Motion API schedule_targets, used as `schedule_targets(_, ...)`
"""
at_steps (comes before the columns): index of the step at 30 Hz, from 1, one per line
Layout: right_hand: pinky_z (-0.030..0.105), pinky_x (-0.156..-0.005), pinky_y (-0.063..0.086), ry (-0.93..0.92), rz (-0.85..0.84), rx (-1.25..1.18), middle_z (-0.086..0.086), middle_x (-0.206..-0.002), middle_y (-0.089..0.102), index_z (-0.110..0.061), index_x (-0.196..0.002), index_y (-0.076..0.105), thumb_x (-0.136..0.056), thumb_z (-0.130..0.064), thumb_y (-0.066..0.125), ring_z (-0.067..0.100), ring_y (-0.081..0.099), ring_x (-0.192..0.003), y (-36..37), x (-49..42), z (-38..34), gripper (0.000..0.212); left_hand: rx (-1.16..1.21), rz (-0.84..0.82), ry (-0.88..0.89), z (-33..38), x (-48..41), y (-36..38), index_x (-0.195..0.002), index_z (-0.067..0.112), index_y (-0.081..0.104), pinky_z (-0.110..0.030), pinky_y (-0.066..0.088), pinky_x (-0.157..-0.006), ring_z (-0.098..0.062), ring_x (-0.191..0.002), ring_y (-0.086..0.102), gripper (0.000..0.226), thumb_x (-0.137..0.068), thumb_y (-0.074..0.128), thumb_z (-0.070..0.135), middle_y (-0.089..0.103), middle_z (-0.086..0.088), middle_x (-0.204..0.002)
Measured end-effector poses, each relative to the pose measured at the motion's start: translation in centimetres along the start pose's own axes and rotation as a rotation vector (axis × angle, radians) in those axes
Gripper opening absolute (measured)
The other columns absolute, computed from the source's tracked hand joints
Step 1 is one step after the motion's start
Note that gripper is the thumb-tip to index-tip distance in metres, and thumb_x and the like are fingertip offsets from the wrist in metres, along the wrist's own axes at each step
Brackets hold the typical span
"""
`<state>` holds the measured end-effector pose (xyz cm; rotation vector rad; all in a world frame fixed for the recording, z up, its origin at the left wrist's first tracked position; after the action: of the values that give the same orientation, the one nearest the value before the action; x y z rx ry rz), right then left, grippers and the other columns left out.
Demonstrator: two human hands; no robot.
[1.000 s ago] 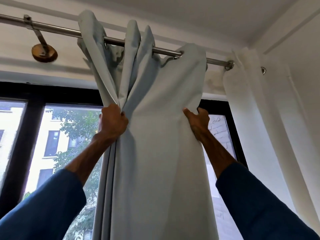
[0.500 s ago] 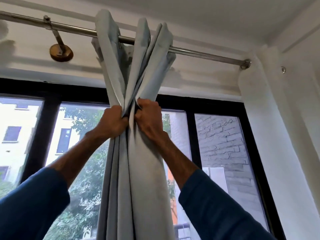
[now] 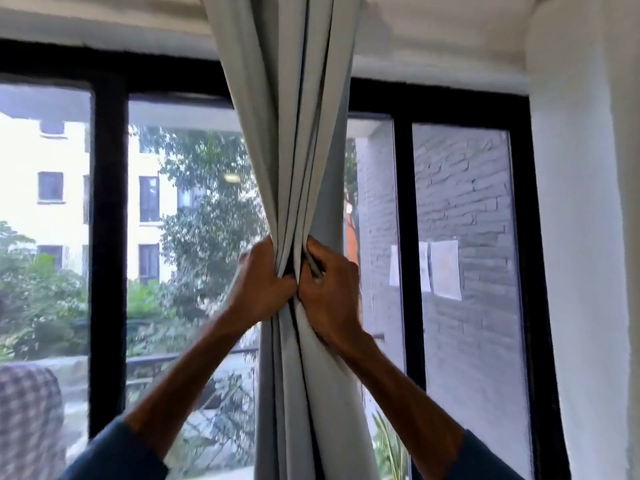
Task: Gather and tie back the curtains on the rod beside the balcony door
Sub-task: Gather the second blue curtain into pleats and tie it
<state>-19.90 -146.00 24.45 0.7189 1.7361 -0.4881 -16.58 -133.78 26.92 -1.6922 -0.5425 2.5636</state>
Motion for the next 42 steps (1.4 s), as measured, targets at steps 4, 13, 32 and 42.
schedule_targets(4, 0.033, -0.080, 0.061, 0.078, -0.018, -0.012, -0.006, -0.107, 0.077, -0.019, -0.125, 0.071, -0.096, -0.003, 0.057, 0.005, 0.072, -0.093, -1.7, 9.4, 1.1, 0.036, 0.037, -0.088, -0.088, -2.2, 8.2, 2.8, -0.095, 0.020, 0.064, -0.022, 0.054, -0.057, 0.003, -0.070, 0.067, 0.024, -0.071, 0.065, 0.013, 0.070, 0.009, -0.075)
schedule_targets(13, 0.040, -0.068, 0.060, 0.269, -0.048, 0.245, 0.008, -0.098, 0.078, -0.008, -0.130, 0.066, -0.098, -0.016, 0.055, 0.021, 0.075, -0.081, -3.3, 29.3, 4.2, 0.035, -0.069, -0.229, -0.375, -7.1, 24.3, 7.2, -0.069, 0.025, 0.048, -0.009, 0.035, -0.046, 0.008, -0.056, 0.054, 0.033, -0.075, 0.063, -0.003, 0.051, 0.013, -0.058)
schedule_targets(32, 0.032, -0.077, 0.061, 0.709, -0.170, 0.083, -0.017, -0.110, 0.075, -0.030, -0.109, 0.076, -0.096, -0.026, 0.067, 0.003, 0.072, -0.089, -8.1, 39.1, 7.2, 0.016, -0.186, -0.087, -0.707, -10.3, 33.3, 7.9, -0.094, 0.013, 0.061, -0.038, 0.050, -0.064, -0.038, -0.081, 0.065, 0.030, -0.077, 0.079, 0.029, 0.059, 0.001, -0.075)
schedule_targets(42, 0.041, -0.072, 0.060, 0.954, -0.374, 0.175, -0.004, -0.094, 0.075, -0.019, -0.105, 0.072, -0.090, -0.022, 0.069, 0.012, 0.071, -0.082, -6.9, 43.7, 13.1, 0.015, -0.189, -0.294, -0.783, -13.9, 38.0, 10.3, -0.077, 0.014, 0.064, -0.026, 0.042, -0.058, -0.034, -0.077, 0.069, 0.021, -0.076, 0.077, 0.030, 0.071, -0.009, -0.078)
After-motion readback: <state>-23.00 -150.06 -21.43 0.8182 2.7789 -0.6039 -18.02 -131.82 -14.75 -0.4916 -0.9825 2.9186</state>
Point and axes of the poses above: each hand's wrist, its own x-axis away from the middle knuckle, its own y-axis out of the palm, z = x × y, the point moved 6 cm from there along -x, towards the middle knuckle
